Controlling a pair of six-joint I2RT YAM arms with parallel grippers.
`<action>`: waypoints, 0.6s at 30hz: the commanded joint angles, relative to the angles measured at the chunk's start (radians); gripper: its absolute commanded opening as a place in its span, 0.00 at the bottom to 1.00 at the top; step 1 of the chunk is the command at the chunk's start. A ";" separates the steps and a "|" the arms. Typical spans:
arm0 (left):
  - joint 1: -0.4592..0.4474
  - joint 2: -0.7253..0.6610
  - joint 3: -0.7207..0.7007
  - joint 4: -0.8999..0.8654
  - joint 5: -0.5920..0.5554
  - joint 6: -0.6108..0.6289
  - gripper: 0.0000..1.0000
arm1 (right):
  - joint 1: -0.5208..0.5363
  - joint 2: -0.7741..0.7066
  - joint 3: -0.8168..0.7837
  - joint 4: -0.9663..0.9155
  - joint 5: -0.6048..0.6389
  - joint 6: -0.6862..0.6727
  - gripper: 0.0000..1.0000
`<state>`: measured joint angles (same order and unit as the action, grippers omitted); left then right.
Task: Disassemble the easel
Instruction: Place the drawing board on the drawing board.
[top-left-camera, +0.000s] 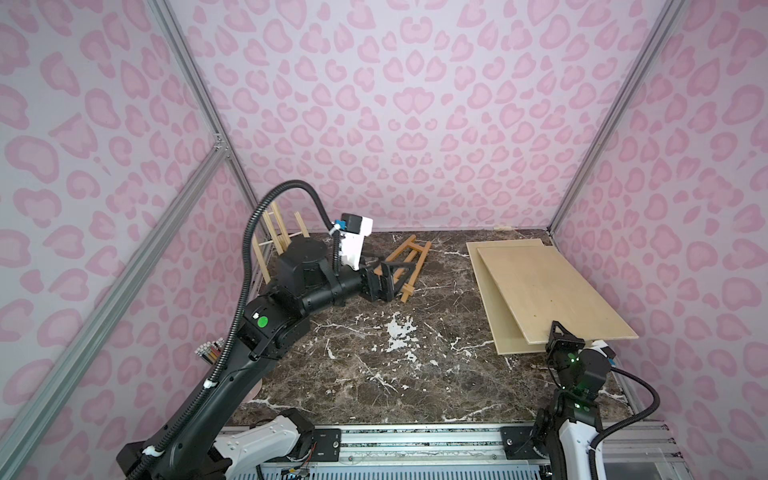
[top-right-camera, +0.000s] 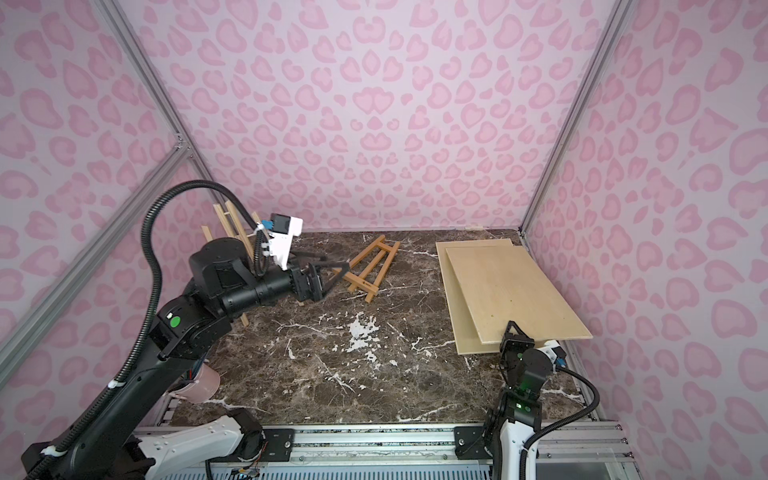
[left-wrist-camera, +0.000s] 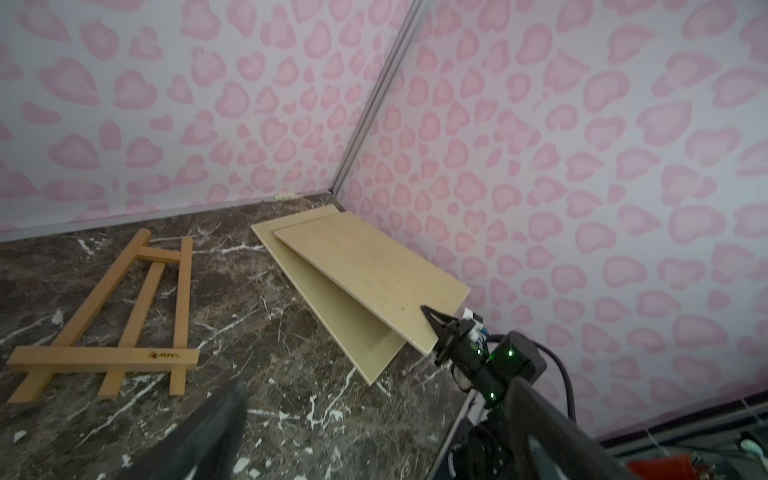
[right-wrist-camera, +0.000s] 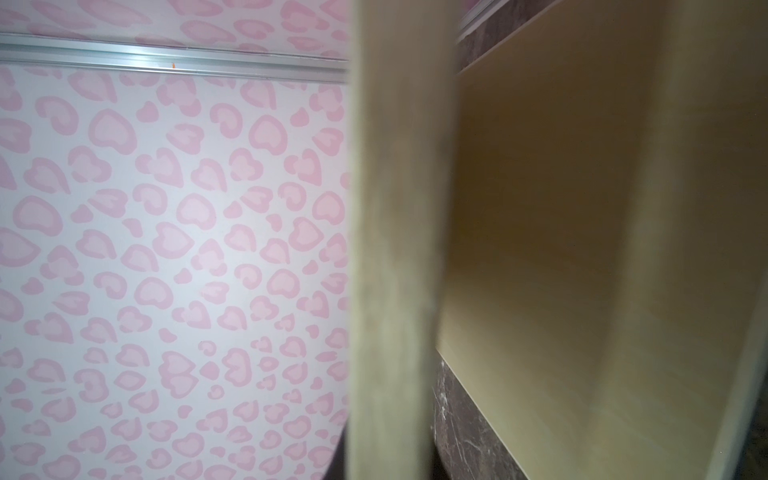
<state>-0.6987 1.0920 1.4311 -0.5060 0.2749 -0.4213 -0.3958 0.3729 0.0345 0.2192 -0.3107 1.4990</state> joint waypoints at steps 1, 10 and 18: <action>-0.066 0.016 0.018 -0.087 -0.065 0.122 0.98 | 0.000 -0.008 -0.011 0.296 0.010 -0.028 0.00; -0.111 -0.080 -0.125 -0.064 -0.153 0.143 0.98 | 0.015 0.039 -0.025 0.300 0.027 -0.045 0.00; -0.111 -0.126 -0.181 -0.048 -0.228 0.133 0.98 | 0.163 0.187 0.085 0.207 0.090 -0.082 0.00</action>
<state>-0.8101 0.9775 1.2678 -0.5957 0.0940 -0.2882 -0.2680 0.5507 0.0929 0.3023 -0.2367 1.4708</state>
